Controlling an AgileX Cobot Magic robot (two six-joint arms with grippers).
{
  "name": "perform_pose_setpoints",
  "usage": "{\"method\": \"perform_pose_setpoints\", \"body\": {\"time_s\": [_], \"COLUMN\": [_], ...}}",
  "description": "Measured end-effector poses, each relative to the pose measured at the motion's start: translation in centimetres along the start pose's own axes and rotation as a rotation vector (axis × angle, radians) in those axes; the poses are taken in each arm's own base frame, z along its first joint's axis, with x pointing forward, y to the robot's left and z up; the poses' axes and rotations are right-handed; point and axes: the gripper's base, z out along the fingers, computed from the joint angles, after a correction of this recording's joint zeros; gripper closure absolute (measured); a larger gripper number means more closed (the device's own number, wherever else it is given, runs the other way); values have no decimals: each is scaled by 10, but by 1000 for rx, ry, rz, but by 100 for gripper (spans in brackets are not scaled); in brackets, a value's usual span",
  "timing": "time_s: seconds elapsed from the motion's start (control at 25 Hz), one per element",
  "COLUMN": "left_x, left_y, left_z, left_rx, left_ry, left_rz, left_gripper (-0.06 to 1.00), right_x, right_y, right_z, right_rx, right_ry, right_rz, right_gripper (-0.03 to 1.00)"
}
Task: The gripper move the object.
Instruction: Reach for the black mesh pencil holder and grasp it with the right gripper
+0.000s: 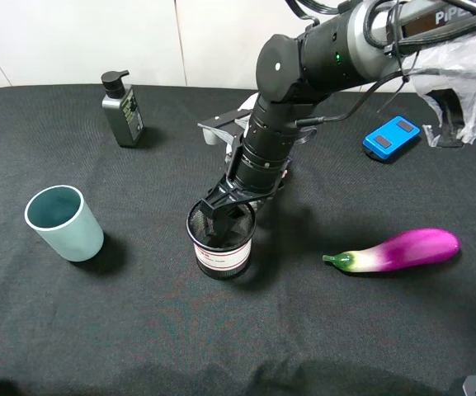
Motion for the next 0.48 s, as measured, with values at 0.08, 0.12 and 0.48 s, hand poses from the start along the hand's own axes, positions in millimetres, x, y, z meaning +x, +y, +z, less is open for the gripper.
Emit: {"method": "perform_pose_setpoints", "body": {"time_s": [0.08, 0.12, 0.48], "left_x": [0, 0, 0], "left_y": [0, 0, 0], "left_z": [0, 0, 0], "left_rx": [0, 0, 0], "left_ry": [0, 0, 0], "left_rz": [0, 0, 0], "left_gripper": [1, 1, 1], "right_x": [0, 0, 0], "right_y": [0, 0, 0], "right_z": [0, 0, 0], "right_rx": [0, 0, 0], "right_ry": [0, 1, 1], "right_rz": [0, 0, -2], "right_gripper": [65, 69, 91]}}
